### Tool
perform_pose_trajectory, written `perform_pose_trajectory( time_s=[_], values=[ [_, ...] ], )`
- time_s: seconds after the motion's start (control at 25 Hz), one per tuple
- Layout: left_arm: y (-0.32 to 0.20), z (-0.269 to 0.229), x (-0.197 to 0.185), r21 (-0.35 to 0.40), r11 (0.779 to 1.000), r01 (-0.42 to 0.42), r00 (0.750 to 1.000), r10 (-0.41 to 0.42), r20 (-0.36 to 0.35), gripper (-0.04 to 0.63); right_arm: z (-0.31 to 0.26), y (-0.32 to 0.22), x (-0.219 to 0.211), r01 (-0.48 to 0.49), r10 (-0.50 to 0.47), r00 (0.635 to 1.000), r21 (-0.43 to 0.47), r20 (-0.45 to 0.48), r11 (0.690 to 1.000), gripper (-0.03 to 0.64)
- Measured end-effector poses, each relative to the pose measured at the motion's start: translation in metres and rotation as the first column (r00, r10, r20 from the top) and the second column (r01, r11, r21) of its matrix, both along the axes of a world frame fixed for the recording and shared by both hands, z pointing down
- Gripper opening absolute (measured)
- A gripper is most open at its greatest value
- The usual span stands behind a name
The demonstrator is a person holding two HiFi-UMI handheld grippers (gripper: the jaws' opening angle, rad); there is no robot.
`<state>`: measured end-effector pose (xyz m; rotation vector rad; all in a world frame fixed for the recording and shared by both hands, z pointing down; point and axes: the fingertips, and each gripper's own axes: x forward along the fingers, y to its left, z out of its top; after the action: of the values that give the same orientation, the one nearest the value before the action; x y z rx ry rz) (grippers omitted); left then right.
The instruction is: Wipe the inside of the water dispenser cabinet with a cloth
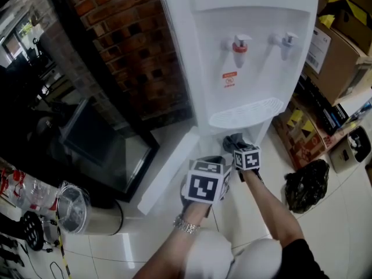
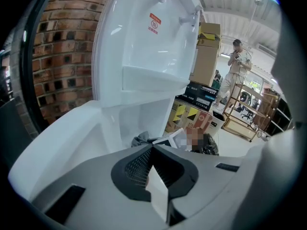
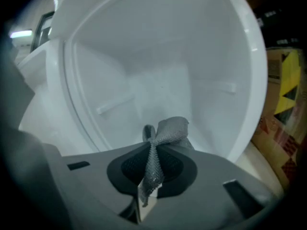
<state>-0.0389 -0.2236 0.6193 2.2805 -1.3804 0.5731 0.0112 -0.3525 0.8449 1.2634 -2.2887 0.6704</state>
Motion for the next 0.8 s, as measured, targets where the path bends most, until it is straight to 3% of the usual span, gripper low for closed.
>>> perform_pose_trajectory(
  time_s=[0.16,0.28,0.56,0.68,0.8],
  values=[
    [0.001,-0.001,0.003,0.002,1.0,-0.008,1.0,0.008,-0.004,0.002,0.0,-0.012,0.052,-0.132,0.132,0.99,0.006,-0.041,0.991,0.021],
    [0.0,-0.001,0.004,0.003,1.0,-0.012,1.0,0.012,0.0,0.002,-0.018,-0.016,0.056,-0.178,0.178,0.984,0.039,0.01,0.983,0.021],
    [0.002,0.001,0.003,-0.002,1.0,-0.015,1.0,0.015,0.006,0.002,-0.04,0.005,-0.044,0.075,-0.088,0.99,0.116,0.108,0.99,0.021],
    [0.001,-0.001,0.0,0.0,1.0,-0.01,1.0,0.01,0.01,0.002,-0.026,0.011,-0.064,0.134,-0.144,0.986,0.113,0.088,0.985,0.021],
    [0.001,-0.001,-0.001,0.001,1.0,-0.01,1.0,0.01,0.012,0.002,-0.013,0.009,-0.059,0.131,-0.137,0.988,0.089,0.065,0.987,0.021]
  ],
)
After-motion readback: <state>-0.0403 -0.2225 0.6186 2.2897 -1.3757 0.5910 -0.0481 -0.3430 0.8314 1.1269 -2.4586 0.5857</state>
